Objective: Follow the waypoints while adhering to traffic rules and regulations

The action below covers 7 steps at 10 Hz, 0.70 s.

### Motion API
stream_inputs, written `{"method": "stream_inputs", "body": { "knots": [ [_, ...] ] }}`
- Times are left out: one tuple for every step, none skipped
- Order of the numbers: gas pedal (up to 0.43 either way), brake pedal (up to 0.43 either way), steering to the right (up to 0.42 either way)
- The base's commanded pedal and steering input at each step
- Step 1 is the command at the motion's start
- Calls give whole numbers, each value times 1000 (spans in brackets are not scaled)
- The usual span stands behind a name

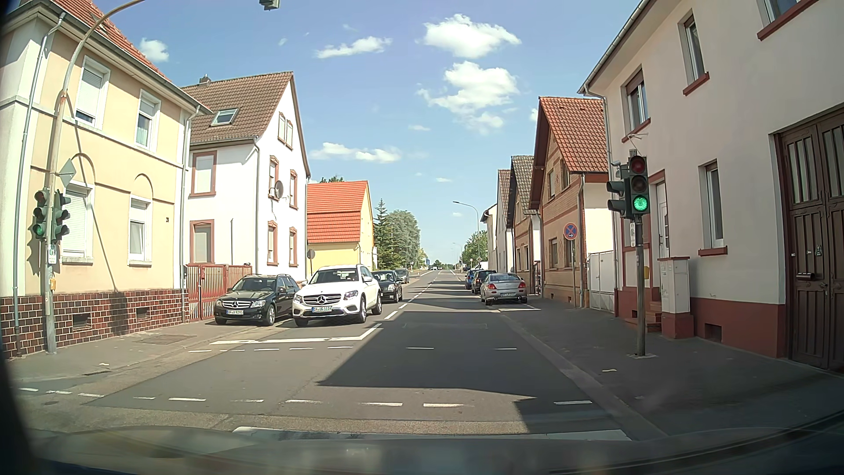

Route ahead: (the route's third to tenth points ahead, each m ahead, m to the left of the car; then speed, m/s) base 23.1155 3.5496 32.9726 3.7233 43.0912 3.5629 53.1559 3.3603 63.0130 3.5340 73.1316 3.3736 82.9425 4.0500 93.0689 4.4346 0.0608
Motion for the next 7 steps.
{"method": "stream_inputs", "body": {
  "knots": [
    [87,30,-3],
    [110,30,-3],
    [130,30,-4],
    [157,30,-4],
    [197,30,-4],
    [220,30,-4],
    [260,37,-4]
  ]
}}
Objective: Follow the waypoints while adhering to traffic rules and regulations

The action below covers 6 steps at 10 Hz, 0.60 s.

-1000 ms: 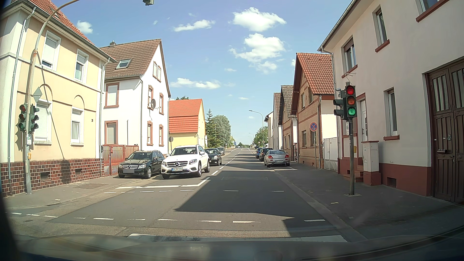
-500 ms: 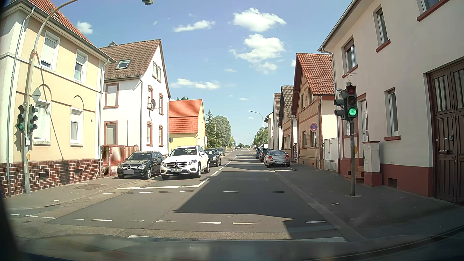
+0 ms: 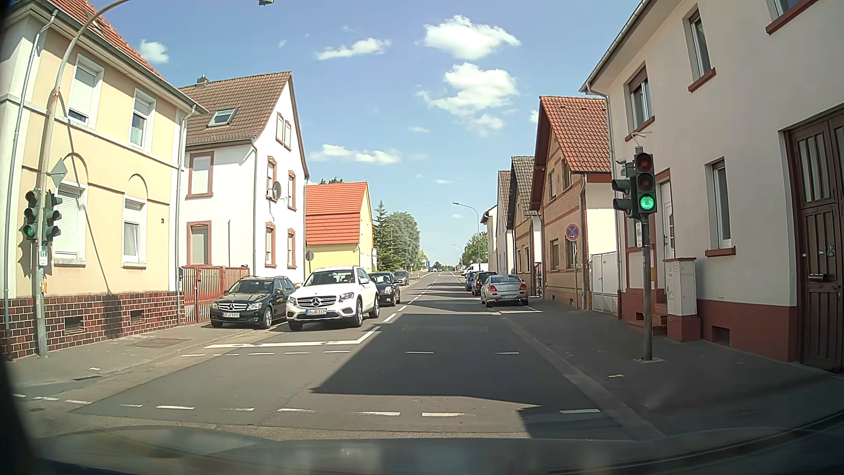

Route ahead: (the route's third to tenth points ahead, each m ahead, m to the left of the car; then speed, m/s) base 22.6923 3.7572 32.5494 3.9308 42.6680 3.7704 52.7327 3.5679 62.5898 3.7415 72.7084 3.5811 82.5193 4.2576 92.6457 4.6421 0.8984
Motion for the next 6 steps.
{"method": "stream_inputs", "body": {
  "knots": [
    [287,37,-4],
    [331,37,-4],
    [350,30,-5],
    [358,30,-5],
    [370,30,-5],
    [370,37,-6]
  ]
}}
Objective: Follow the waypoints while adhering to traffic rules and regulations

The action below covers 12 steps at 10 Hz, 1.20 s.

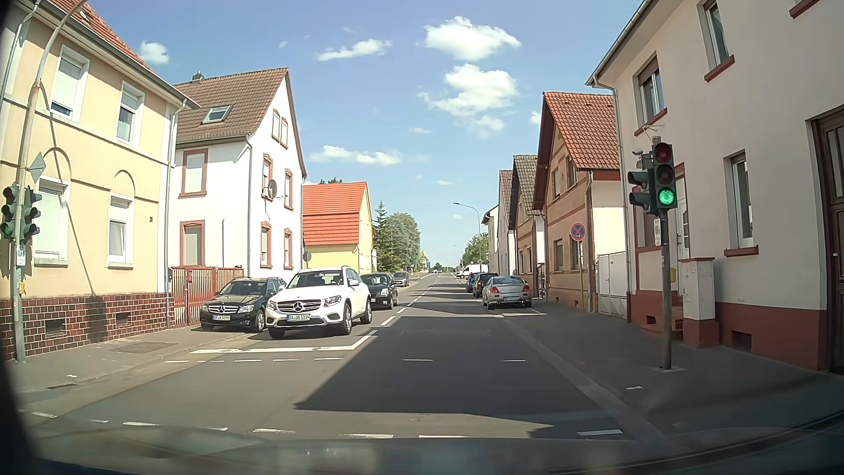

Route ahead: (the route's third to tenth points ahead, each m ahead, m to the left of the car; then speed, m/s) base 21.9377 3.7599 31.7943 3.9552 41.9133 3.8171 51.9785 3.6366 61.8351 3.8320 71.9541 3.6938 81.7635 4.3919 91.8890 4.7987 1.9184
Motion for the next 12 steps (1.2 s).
{"method": "stream_inputs", "body": {
  "knots": [
    [370,30,-6],
    [378,37,-6],
    [378,37,-6],
    [378,30,-6],
    [378,37,-6],
    [378,37,-6],
    [378,30,-6],
    [378,37,-6],
    [378,37,-6],
    [378,30,-6],
    [378,30,-6],
    [378,30,-6]
  ]
}}
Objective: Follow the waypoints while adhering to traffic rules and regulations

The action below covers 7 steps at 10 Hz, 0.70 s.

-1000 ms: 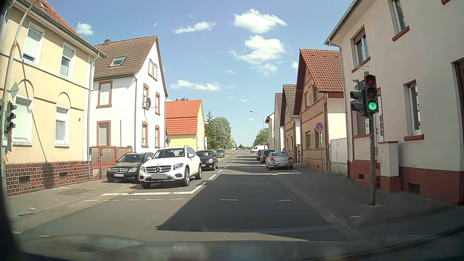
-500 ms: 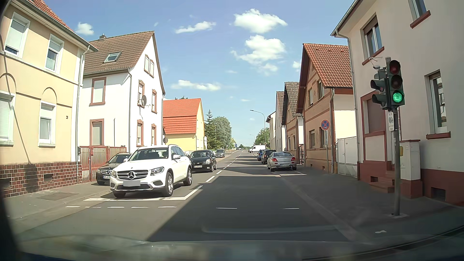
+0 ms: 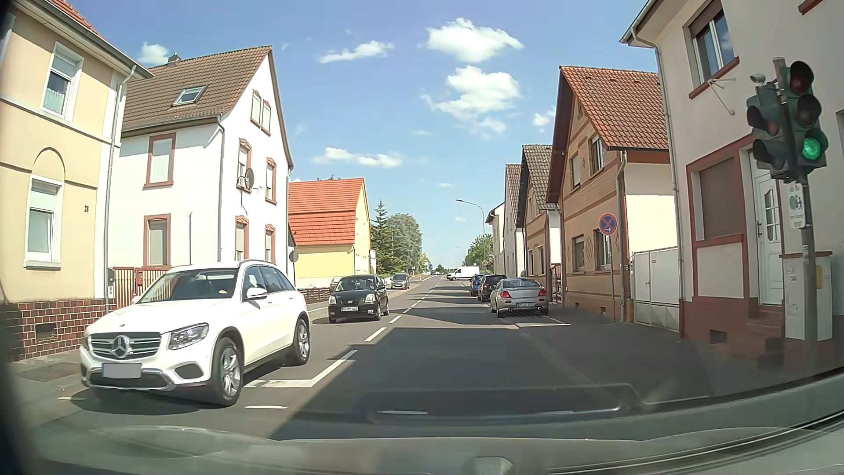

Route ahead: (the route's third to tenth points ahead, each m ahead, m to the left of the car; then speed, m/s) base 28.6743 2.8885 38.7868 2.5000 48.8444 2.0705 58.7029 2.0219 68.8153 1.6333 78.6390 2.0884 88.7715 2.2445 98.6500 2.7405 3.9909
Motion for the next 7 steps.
{"method": "stream_inputs", "body": {
  "knots": [
    [378,30,-6],
    [378,30,-6],
    [378,30,-6],
    [378,30,-6],
    [390,30,-6],
    [390,37,-6],
    [390,30,-6]
  ]
}}
